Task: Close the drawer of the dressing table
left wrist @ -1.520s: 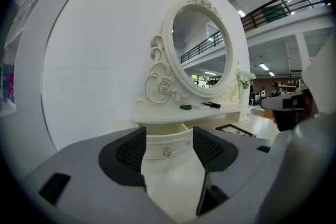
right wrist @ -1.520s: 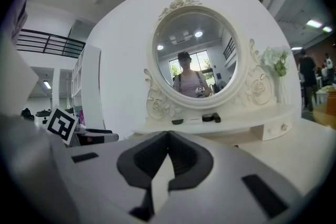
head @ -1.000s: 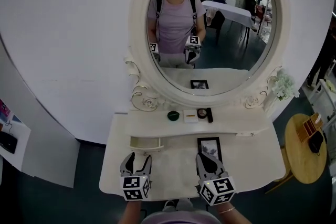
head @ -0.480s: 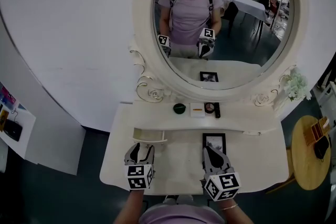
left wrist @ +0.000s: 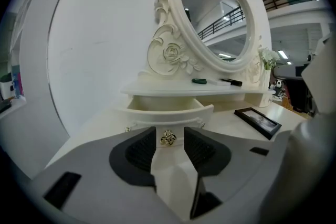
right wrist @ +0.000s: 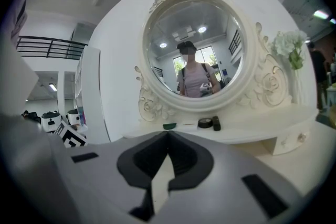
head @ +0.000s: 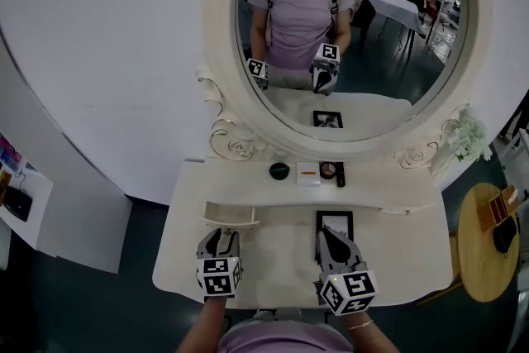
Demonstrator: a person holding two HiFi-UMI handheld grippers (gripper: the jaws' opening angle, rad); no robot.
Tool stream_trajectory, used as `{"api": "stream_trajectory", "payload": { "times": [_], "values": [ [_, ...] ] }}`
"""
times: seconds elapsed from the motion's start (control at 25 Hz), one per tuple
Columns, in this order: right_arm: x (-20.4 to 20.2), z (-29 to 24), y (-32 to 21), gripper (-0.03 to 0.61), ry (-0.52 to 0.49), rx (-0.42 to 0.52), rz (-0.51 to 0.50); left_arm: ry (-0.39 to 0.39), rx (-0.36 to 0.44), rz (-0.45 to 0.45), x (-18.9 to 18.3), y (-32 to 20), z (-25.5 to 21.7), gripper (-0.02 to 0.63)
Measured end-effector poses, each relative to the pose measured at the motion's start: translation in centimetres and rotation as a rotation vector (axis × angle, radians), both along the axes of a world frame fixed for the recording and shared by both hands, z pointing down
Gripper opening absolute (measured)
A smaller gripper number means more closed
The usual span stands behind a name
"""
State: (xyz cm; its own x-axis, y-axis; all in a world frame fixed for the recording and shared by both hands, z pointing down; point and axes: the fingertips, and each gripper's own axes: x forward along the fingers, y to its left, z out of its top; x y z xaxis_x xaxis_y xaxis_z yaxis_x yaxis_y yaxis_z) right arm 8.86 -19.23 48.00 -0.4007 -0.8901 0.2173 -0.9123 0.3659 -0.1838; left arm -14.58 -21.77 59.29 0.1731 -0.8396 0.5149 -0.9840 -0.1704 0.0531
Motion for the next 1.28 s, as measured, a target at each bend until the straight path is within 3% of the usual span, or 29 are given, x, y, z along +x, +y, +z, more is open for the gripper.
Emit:
{"api": "stream_trajectory", "payload": {
  "times": [0.48, 1.28],
  "values": [
    [0.3, 0.5, -0.7, 0.002, -0.001, -0.018, -0.002, -0.022, -0.033, -0.021, -0.1, -0.4, 1.3, 0.1],
    [-0.3, 1.1, -1.9, 0.002, -0.001, -0.029, -0.021, -0.043, -0.041, -0.006, 0.1, -3.0, 1.5, 0.094]
  ]
}}
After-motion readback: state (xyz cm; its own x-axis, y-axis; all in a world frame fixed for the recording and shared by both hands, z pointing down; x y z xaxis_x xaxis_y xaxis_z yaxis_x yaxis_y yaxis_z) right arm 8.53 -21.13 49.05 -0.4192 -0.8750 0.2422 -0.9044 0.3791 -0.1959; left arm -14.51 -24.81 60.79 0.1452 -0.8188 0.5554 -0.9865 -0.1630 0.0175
